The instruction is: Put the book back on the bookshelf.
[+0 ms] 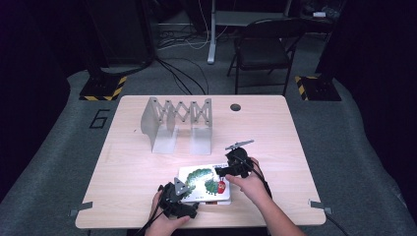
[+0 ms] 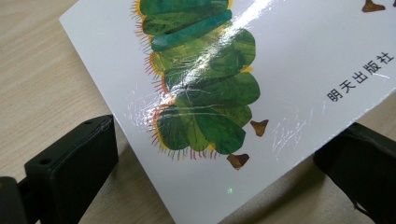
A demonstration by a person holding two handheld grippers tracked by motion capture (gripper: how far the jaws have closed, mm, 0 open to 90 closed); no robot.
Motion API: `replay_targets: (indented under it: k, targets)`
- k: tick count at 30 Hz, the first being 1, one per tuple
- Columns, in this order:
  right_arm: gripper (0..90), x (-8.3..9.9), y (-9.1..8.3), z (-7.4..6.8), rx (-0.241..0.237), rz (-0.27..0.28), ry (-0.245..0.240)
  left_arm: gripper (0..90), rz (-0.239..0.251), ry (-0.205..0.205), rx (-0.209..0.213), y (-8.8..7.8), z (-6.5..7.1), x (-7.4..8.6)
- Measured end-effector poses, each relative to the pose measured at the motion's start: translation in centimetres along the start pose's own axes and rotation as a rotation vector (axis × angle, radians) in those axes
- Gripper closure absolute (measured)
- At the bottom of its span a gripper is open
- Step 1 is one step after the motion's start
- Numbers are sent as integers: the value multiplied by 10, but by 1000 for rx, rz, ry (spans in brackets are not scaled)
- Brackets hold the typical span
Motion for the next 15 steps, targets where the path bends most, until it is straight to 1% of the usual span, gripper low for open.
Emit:
replay_targets:
  k: [1, 3, 4, 7, 8, 9, 10, 12, 13, 15]
  targets:
    - [370, 0, 0, 1, -1, -2, -7, 0, -2, -2, 4, 0, 0, 0]
    - [370, 0, -1, 1, -4, 0, -5, 0, -5, 1, 3, -1, 0, 0]
    - [371, 0, -1, 0, -10, -1, 5, 0, 3, 9, -10, 0, -1, 0]
    - [373, 0, -1, 0, -14, 0, 6, 2, 19, 49, -23, -1, 0, -2]
    - [374, 0, -1, -1, -18, 0, 6, 2, 26, 60, -35, -1, 0, -3]
    - [374, -1, 0, -1, -20, 8, -4, 2, 29, 62, -33, -1, 1, -3]
    - [375, -1, -1, -2, -22, 5, 1, 3, 31, 69, -37, -1, 1, -4]
    - [374, -1, 0, -3, -29, 7, -3, 3, 28, 78, -33, -2, 1, -4]
    - [375, -1, 0, -3, -29, 7, -2, 4, 34, 83, -47, -2, 0, -4]
    - [374, -1, 0, -3, -32, 5, 1, 9, 41, 93, -45, -2, 1, -5]
Point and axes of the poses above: each handheld gripper's, and its own axes: y roughly forward along the jaws, x roughly out of its underside, z roughly to its right, the point moved 10 cm from there along y, roughly forward along the jaws, and after that the axes turned 12 degrees about z, right-handed, at the moved point
